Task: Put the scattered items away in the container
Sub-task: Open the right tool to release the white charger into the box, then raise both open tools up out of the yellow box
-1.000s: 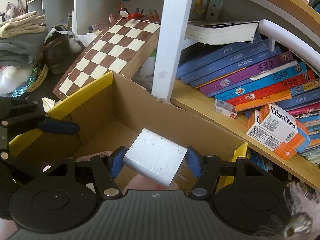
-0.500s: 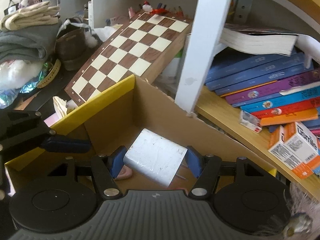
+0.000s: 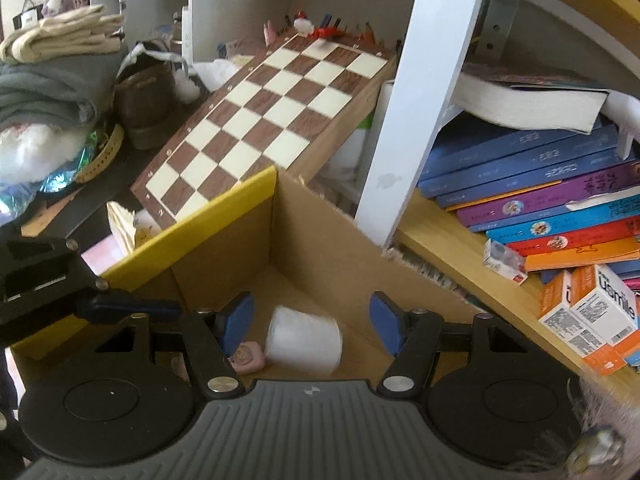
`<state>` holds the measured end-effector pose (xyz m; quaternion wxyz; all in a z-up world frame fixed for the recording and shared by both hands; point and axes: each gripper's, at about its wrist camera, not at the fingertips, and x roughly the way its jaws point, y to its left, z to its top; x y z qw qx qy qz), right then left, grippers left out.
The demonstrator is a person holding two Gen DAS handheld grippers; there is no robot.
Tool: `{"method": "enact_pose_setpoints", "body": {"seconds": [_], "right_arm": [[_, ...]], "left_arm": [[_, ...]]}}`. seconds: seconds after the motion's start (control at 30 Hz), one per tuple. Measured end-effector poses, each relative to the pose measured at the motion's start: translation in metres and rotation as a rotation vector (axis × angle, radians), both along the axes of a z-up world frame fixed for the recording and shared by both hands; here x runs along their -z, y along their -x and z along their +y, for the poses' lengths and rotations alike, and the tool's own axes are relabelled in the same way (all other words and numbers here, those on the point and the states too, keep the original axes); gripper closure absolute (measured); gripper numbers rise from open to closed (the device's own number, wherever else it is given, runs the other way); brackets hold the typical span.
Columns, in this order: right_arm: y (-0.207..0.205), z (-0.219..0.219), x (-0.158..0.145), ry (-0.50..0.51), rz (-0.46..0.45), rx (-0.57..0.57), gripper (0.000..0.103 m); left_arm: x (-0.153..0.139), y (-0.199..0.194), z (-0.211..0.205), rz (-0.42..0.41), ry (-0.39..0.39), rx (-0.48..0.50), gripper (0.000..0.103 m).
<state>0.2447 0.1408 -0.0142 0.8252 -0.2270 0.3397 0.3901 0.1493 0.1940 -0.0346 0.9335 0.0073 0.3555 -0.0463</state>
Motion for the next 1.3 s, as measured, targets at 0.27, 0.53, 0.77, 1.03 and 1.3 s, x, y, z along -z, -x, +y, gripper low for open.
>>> {"method": "enact_pose_setpoints", "body": {"seconds": [0.27,0.53,0.77,1.03,1.3], "right_arm": [[0.013,-0.018,-0.017,-0.031,-0.01,0.035,0.04],[0.035,-0.044,-0.032,-0.047,-0.026,0.089,0.035],[0.057,-0.074,-0.039,-0.058,-0.029,0.168,0.034],[0.078,-0.105,-0.045,-0.072,-0.03,0.271,0.018],[0.106,-0.123,-0.047,-0.067,-0.035,0.331,0.003]], "left_arm": [[-0.01,0.009,-0.003,-0.023,-0.009,-0.006,0.033],[-0.016,0.023,-0.004,-0.028,-0.026,-0.041,0.025],[-0.023,0.039,0.0,-0.033,-0.034,-0.089,0.019],[-0.032,0.055,-0.006,-0.051,-0.02,-0.098,0.015],[-0.035,0.07,-0.019,-0.04,-0.045,-0.083,0.009]]}}
